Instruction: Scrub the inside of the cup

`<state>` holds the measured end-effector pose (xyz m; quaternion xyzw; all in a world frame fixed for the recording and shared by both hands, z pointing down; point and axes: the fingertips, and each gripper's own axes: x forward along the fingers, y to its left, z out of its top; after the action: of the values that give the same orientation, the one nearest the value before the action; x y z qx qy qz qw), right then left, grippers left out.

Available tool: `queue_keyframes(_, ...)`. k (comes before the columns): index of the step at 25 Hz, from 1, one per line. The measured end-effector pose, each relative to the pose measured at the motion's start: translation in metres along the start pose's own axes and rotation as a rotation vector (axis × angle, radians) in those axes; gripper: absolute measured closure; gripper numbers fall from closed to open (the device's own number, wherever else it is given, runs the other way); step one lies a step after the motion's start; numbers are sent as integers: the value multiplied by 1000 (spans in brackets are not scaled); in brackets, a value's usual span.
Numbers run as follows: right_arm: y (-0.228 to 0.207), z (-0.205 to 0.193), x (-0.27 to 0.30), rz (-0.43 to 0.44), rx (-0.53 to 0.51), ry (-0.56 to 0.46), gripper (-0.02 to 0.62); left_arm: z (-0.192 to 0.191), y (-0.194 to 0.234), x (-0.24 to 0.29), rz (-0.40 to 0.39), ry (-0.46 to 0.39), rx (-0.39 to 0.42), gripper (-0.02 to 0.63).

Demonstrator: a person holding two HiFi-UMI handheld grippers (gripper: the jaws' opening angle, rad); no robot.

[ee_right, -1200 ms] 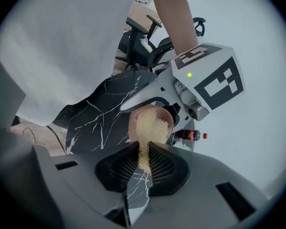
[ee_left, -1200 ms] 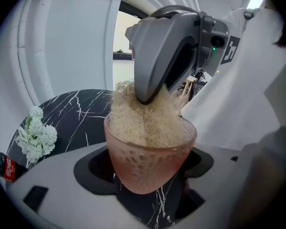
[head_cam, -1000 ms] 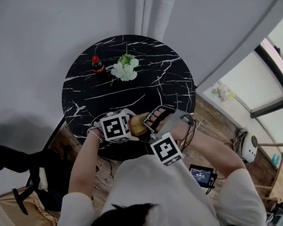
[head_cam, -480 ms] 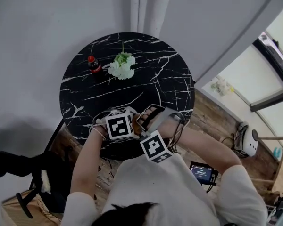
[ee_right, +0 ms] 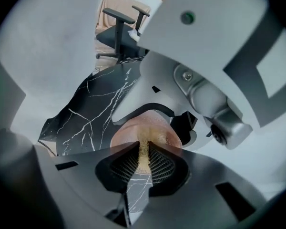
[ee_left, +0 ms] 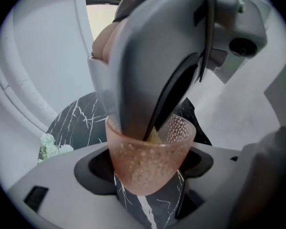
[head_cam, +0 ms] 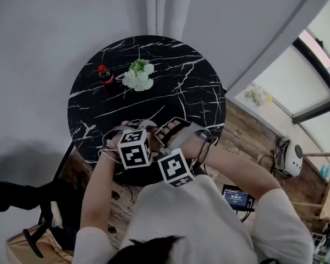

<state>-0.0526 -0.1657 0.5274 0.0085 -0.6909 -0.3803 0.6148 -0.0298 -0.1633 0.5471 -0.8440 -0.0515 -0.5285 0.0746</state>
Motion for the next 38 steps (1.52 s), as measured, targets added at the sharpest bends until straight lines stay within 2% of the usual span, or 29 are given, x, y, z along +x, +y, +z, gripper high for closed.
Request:
queue_keyframes(6, 2, -5, -3, 30, 92, 44, 538, 6, 4, 0, 61, -13, 29, 230)
queue_keyframes(11, 7, -15, -13, 121, 261, 70, 538, 23, 8, -4, 112, -52, 57, 230)
queue_keyframes(16, 5, -18, -22, 127, 370, 50, 538, 30, 14, -10, 183, -61, 109, 230)
queue_keyframes(25, 6, -14, -26, 135, 454, -1, 538, 30, 10, -12, 191, -51, 121, 230)
queue_keyframes(35, 13, -6, -29, 276, 630, -123, 538, 27, 5, -12, 179, -42, 119, 230)
queue_keyframes(38, 14, -4, -31, 294, 671, -150, 538, 26, 3, -12, 175, -33, 122, 230)
